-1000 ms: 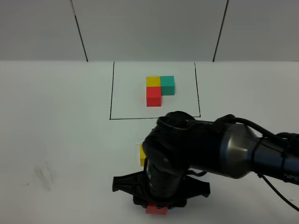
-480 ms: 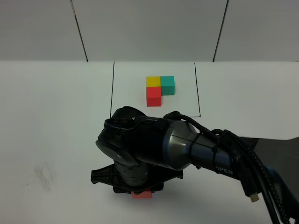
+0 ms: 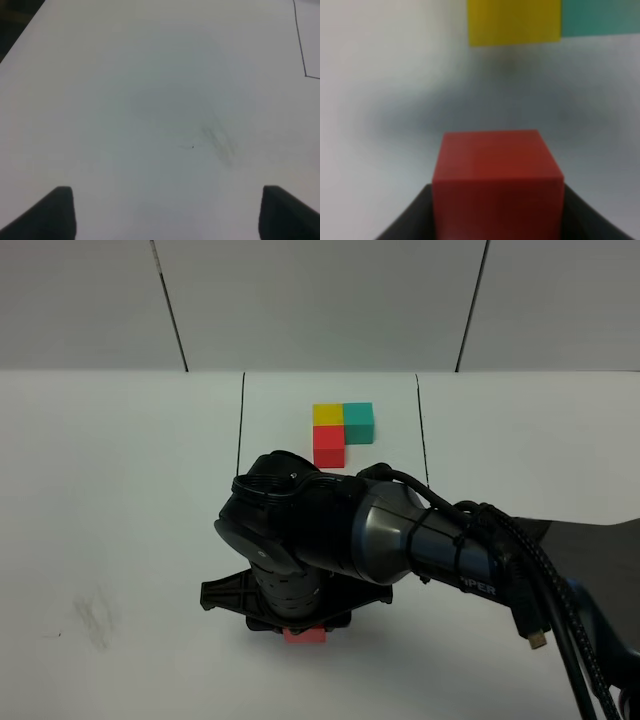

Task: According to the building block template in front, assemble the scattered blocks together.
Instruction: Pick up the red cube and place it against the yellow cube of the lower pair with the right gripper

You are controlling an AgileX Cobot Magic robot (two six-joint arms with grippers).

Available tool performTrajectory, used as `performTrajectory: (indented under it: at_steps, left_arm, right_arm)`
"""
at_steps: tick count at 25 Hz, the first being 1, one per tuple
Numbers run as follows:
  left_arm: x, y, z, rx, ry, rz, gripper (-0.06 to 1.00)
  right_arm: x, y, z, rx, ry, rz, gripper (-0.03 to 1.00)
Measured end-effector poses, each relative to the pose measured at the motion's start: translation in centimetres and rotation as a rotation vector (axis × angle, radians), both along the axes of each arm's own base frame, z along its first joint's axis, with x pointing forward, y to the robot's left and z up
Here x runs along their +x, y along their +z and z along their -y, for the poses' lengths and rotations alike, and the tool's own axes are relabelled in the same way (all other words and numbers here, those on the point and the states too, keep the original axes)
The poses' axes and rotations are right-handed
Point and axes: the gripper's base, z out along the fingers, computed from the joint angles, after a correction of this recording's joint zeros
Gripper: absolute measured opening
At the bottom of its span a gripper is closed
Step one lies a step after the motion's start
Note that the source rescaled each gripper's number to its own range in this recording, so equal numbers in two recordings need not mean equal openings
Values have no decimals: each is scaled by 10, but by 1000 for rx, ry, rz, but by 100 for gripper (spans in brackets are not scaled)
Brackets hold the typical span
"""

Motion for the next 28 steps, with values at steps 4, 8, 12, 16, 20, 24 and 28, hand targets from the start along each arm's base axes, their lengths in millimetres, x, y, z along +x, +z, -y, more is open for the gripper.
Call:
performTrajectory:
  at_steps: [4,8,12,16,20,24,28]
  left_arm:
    - [0,0,0,1,0,0,64]
    - [0,0,0,1,-1,0,64]
    - [0,0,0,1,-1,0,64]
    - [0,0,0,1,-1,0,64]
    - [0,0,0,1,-1,0,64]
    - [0,0,0,1,-1,1,64]
    - [0,0,0,1,-1,1,64]
  right_arm:
    - [6,-7,3,-5,-4,-27,1]
    - [9,-17,4,-19,5,-56,1]
    - [11,-26,0,-28,15,-73,1]
    - [11,-30,0,-32,18,-76,1]
    - [17,-33,2,-30,8,-72,1]
    - [22,-33,4,-28,12,-48,1]
    - [23,-33,3,-16,15,-38,1]
